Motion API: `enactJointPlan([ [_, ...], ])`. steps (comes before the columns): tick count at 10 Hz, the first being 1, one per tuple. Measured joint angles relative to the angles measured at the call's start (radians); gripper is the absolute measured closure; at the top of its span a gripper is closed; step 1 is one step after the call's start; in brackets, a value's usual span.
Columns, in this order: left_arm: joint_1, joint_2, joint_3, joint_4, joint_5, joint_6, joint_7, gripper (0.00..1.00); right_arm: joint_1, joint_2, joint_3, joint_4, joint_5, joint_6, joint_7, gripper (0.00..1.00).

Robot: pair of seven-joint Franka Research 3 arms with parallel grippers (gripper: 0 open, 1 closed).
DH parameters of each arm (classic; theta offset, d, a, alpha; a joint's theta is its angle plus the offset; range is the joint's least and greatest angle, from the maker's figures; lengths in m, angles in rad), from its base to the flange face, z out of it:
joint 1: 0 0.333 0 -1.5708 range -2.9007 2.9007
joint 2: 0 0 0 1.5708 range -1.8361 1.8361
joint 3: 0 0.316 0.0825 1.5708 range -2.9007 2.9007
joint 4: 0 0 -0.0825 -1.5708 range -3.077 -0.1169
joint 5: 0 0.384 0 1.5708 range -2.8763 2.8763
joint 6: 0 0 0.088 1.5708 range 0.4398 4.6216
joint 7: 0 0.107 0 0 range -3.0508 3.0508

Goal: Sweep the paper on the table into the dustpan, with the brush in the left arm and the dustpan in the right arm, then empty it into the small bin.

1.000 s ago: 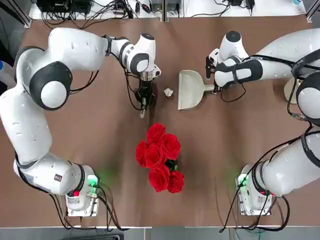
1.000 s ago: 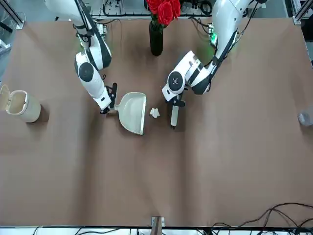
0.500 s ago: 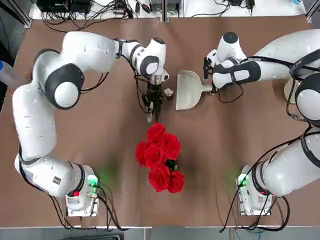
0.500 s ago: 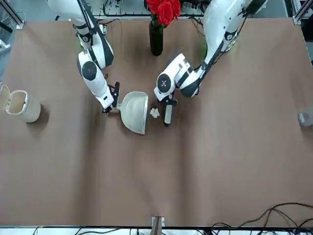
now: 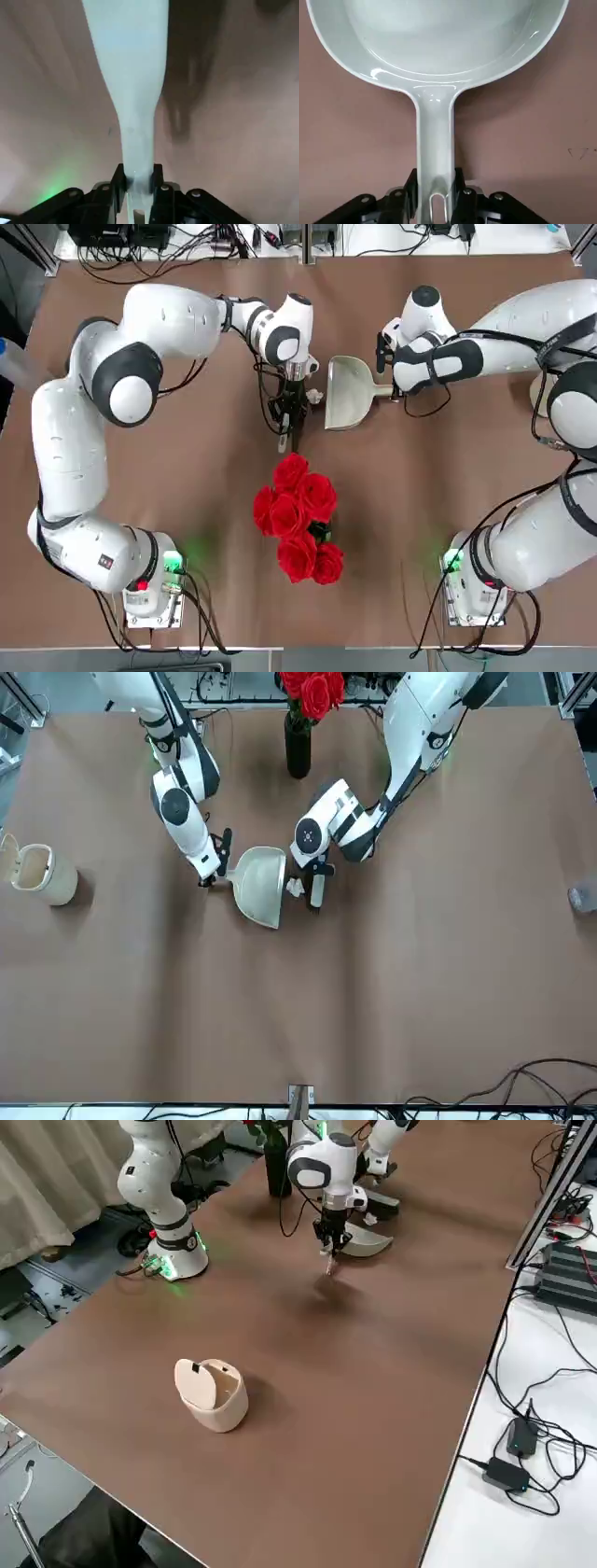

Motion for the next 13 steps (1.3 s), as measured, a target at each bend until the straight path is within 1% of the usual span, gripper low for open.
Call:
enactJointPlan([
  [2, -0.01, 0.006, 0.0, 0.032, 0.0, -0.026, 0.0, 0.73, 0.0, 0.002, 0.0, 0.002, 0.0, 0.0, 0.0, 0.67],
  [4, -0.043, 0.038, 0.0, 0.074, 0.0, -0.06, -0.005, 0.73, 0.001, 0.005, 0.0, 0.003, 0.0, 0.0, 0.001, 0.67],
  [7, -0.05, 0.071, 0.001, 0.113, 0.0, -0.061, -0.02, 0.73, 0.002, 0.009, 0.0, 0.006, 0.0, 0.0, 0.004, 0.67],
  [10, -0.056, 0.079, 0.001, 0.14, -0.001, -0.065, -0.026, 0.73, 0.002, 0.01, 0.0, 0.006, 0.0, 0.0, 0.005, 0.67],
  [13, -0.086, 0.109, 0.005, 0.168, -0.002, -0.065, -0.073, 0.73, 0.002, 0.01, 0.0, 0.006, 0.0, 0.0, 0.006, 0.67],
])
